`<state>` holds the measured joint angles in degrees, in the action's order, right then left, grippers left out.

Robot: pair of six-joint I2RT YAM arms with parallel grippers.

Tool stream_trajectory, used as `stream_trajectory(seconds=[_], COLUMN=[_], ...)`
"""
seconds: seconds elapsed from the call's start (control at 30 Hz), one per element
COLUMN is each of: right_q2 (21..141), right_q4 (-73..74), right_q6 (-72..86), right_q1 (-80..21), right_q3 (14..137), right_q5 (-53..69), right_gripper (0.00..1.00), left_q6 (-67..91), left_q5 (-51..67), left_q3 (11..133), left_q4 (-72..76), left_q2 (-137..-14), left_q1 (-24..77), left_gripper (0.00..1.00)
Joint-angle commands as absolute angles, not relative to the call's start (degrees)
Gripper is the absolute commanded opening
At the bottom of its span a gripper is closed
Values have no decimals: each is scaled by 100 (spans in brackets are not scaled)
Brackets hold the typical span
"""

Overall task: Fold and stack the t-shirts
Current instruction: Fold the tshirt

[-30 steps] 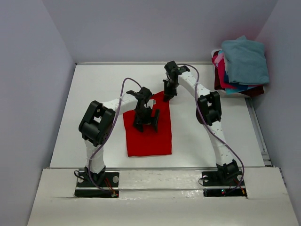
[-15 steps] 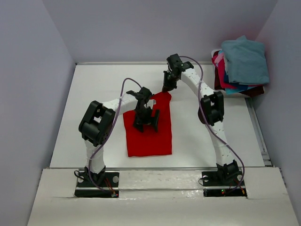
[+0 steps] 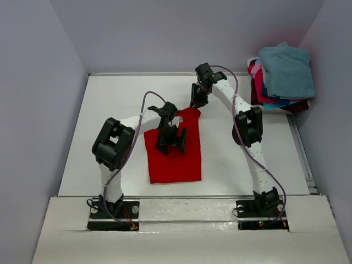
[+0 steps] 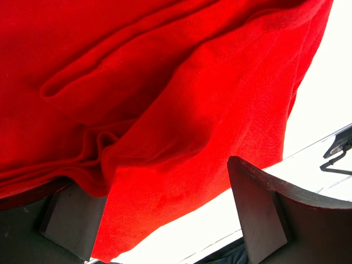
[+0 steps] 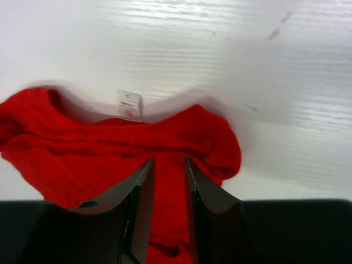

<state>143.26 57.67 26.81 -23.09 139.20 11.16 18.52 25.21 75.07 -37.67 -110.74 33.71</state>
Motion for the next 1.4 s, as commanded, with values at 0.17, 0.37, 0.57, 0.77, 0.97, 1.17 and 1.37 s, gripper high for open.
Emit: stream_trajectory(seconds=[0.17, 0.37, 0.57, 0.77, 0.97, 1.17, 1.37], right_q2=[13482, 13676, 13912, 14027, 14186, 14212, 14221], right_q4=[6002, 6179, 6144, 6030, 6152, 6100, 6100], right_q6=[2953, 3050, 3067, 3085, 3050, 3059, 3076], right_q1=[-2197, -2083, -2083, -2083, -2083, -2083, -2083], right_q3=[12850, 13069, 13333, 13421, 13544, 13447, 13430], right_q5=[212, 141, 342, 632, 712, 817, 861], right_gripper=[32, 33, 33, 33, 33, 33, 33], left_q6=[1696, 1687, 1687, 1687, 1696, 1688, 1696], left_q5=[2602, 2602, 2602, 2602, 2610, 2619, 2610], left_q3=[7277, 7251, 7242, 7233, 7242, 7198, 7181], left_q4=[-3709, -3700, -3700, -3691, -3683, -3656, -3656], left_q2=[-11356, -11347, -11338, -11347, -11355, -11355, -11347], left_q1=[3533, 3533, 3533, 3533, 3533, 3533, 3533], left_gripper=[99, 99, 99, 99, 99, 99, 99])
